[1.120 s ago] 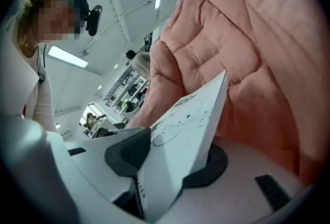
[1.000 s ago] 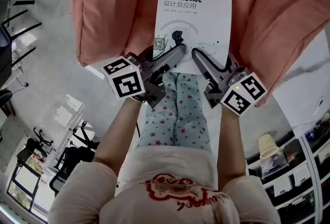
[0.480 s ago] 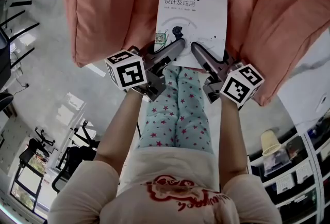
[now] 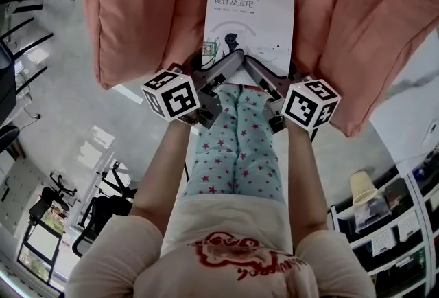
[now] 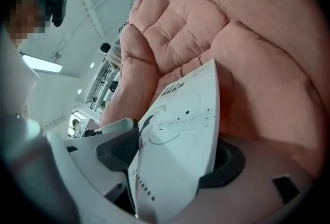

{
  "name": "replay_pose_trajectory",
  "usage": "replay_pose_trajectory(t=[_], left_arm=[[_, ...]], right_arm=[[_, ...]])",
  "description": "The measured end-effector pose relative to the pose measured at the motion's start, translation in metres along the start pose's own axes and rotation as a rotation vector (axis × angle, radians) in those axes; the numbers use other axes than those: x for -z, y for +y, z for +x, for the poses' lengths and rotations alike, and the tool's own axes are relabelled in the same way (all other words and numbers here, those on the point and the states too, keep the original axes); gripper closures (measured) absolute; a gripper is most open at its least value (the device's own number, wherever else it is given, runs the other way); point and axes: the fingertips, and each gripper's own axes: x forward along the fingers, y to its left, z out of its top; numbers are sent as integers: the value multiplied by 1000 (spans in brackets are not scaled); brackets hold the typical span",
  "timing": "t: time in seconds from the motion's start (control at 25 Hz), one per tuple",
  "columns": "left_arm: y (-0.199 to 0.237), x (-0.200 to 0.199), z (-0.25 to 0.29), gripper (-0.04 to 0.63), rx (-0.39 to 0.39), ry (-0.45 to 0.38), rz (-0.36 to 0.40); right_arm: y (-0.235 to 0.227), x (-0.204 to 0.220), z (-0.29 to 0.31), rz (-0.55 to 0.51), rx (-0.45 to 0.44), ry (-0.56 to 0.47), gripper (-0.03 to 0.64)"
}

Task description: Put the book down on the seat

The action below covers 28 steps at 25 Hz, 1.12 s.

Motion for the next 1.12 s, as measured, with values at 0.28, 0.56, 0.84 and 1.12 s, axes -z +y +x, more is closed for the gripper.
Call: replay_pose_trajectory(t=[0.28,0.56,0.84,1.12], left_arm=[[9,7,-7,301,-130,42,87],[21,15,-24,301,-315,66,175],[6,1,-43,301,-390,7,245],[-58,-38,-48,301,-319,-81,279]], right_arm=[[-11,14,-5,37,117,27,219],[-12,10,-24,-62,262,18,206],[8,-9,-38,-137,258,-13,206],[57,-52,-70,-249,263,-116,207]])
